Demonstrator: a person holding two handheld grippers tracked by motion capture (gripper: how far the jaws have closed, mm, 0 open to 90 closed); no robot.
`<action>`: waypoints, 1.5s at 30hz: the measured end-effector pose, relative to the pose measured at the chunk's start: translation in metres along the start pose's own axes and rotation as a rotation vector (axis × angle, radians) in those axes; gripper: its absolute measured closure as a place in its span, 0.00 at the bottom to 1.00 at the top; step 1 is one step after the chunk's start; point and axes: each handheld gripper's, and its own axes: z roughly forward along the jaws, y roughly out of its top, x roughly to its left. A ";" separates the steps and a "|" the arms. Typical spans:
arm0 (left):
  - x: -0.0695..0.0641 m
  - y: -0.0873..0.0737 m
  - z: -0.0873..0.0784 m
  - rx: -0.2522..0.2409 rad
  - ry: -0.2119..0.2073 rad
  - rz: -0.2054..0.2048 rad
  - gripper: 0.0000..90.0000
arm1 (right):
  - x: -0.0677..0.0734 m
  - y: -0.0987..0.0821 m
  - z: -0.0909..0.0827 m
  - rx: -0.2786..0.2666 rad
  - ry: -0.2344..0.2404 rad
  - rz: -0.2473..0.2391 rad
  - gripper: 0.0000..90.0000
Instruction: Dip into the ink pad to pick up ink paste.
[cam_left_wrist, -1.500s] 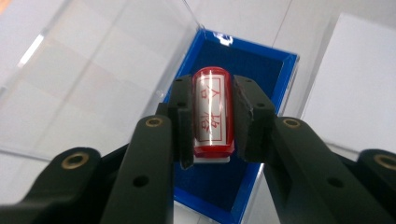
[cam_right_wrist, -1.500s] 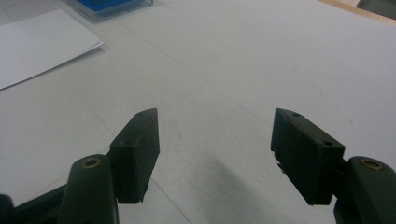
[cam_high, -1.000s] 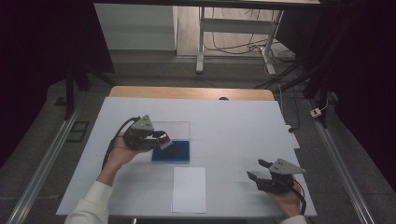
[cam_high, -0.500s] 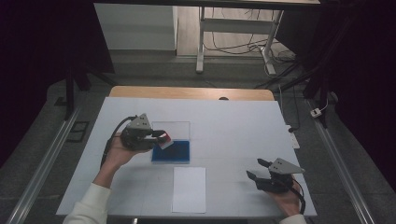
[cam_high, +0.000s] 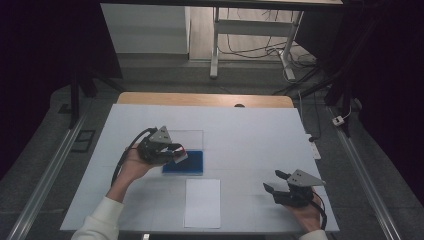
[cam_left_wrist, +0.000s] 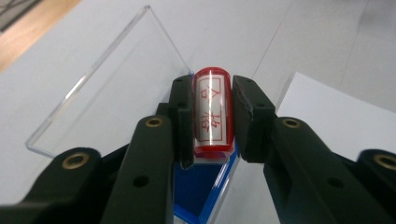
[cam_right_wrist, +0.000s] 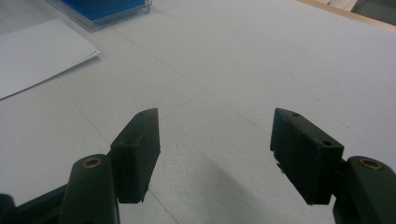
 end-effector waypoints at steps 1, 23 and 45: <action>0.000 0.000 0.001 0.009 -0.002 -0.001 0.79 | 0.000 0.000 0.000 0.000 0.000 0.000 0.36; 0.008 -0.006 0.033 0.114 0.008 -0.009 0.79 | 0.002 -0.003 -0.001 0.012 0.007 -0.004 0.36; 0.010 -0.010 0.046 0.149 0.012 -0.025 0.79 | 0.003 -0.004 -0.001 0.024 0.011 -0.009 0.36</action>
